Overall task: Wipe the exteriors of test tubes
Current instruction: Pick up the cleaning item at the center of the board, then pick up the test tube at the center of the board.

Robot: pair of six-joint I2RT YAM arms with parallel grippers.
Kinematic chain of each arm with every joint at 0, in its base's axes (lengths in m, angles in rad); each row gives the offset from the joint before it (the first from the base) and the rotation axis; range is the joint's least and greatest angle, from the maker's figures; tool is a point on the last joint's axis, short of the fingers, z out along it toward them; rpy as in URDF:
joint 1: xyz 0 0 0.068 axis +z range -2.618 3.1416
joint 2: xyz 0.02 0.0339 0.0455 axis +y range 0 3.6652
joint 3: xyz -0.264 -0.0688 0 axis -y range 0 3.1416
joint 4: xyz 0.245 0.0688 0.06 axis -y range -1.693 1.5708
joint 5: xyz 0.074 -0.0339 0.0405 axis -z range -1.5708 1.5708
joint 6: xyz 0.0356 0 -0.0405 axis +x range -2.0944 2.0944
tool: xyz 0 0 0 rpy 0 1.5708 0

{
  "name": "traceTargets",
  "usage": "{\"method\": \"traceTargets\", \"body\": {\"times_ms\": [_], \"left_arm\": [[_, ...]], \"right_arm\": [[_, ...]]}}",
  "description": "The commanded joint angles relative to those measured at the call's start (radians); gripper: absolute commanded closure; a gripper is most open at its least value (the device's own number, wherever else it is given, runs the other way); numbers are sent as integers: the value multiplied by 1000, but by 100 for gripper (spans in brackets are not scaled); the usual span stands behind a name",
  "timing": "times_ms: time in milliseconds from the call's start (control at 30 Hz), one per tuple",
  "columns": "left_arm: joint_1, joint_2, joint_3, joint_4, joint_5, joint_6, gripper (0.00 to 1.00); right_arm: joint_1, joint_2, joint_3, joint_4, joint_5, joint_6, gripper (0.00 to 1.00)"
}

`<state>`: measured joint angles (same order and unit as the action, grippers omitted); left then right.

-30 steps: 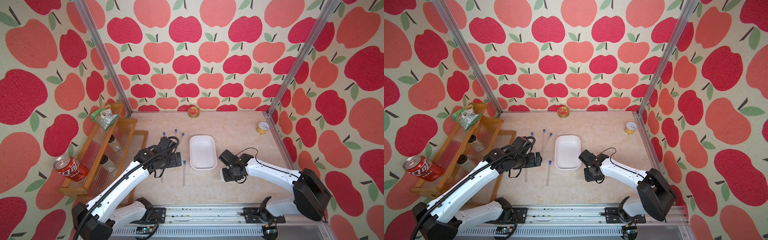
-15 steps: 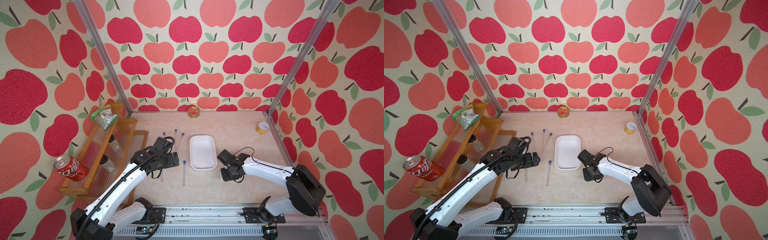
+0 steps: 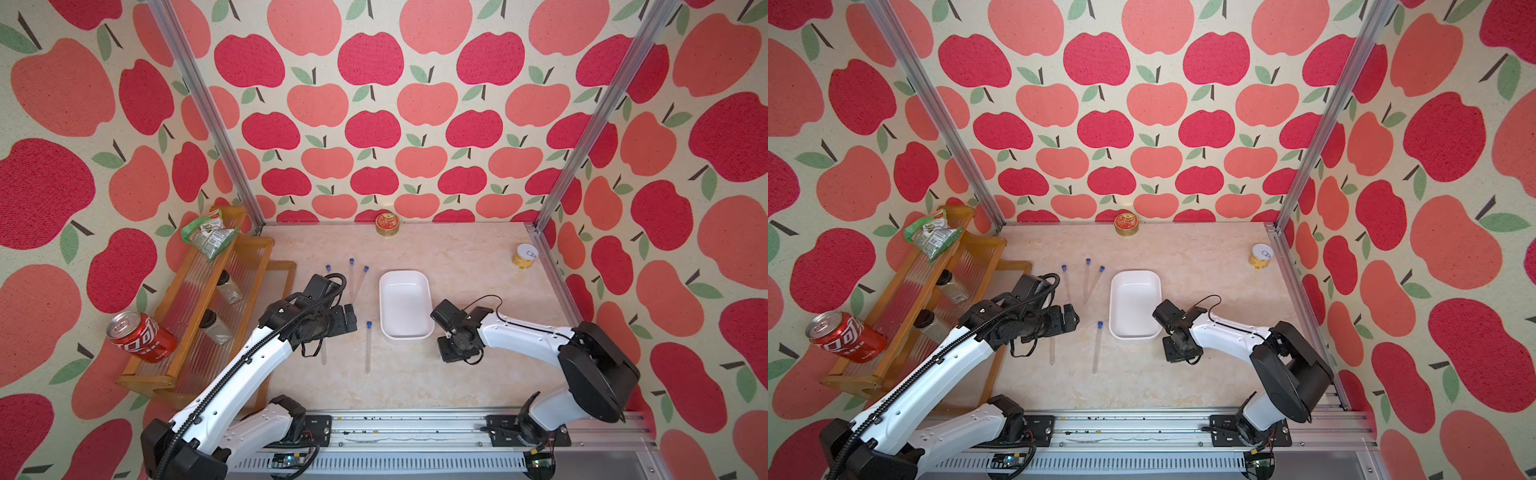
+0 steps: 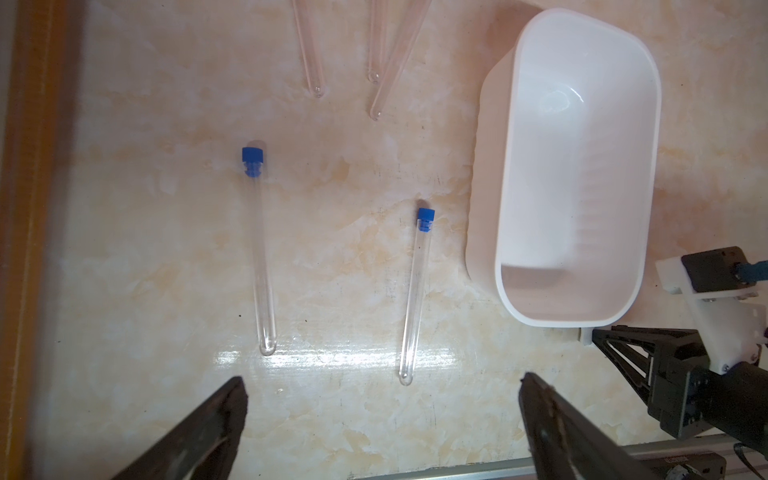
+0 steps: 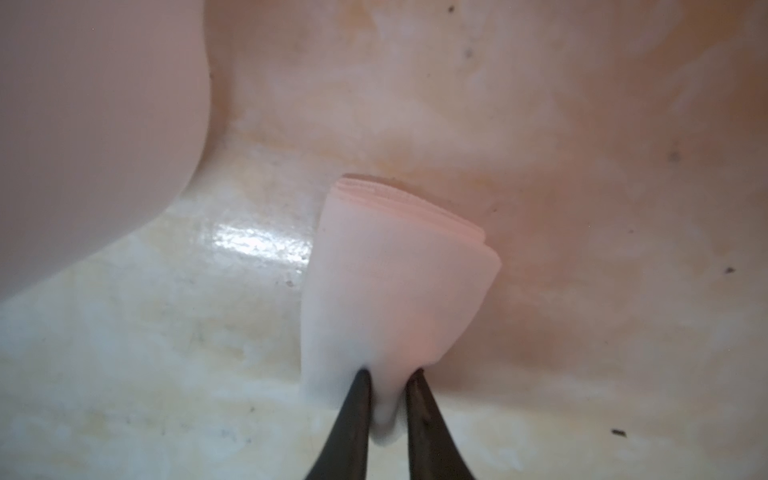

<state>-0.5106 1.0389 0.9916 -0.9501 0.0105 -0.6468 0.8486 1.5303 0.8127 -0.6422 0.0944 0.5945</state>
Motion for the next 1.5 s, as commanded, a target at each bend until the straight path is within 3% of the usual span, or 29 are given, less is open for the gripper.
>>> {"method": "traceTargets", "body": {"times_ms": [0,233,500,700,900,1033,1233,1467], "left_arm": [[4,-1,-14,-14,11,-18,1],[4,21,-40,4,36,-13,0],[-49,139,-61,51,26,-25,0],[-112,275,-49,93,-3,-63,0],[-101,393,20,134,-35,-58,0],[-60,478,79,158,-5,-34,13],[-32,592,155,181,75,7,45],[-31,667,194,188,118,36,64]], "right_arm": [[-10,31,-39,5,8,7,86],[-13,-155,-27,-121,27,7,99],[-71,-425,104,-354,-41,-55,100],[-129,-514,196,-445,-93,-86,100],[-177,-557,190,-458,-127,-105,100],[-211,-584,163,-448,-155,-111,100],[-259,-623,152,-463,-174,-125,100],[-302,-650,136,-473,-195,-137,100]]}}
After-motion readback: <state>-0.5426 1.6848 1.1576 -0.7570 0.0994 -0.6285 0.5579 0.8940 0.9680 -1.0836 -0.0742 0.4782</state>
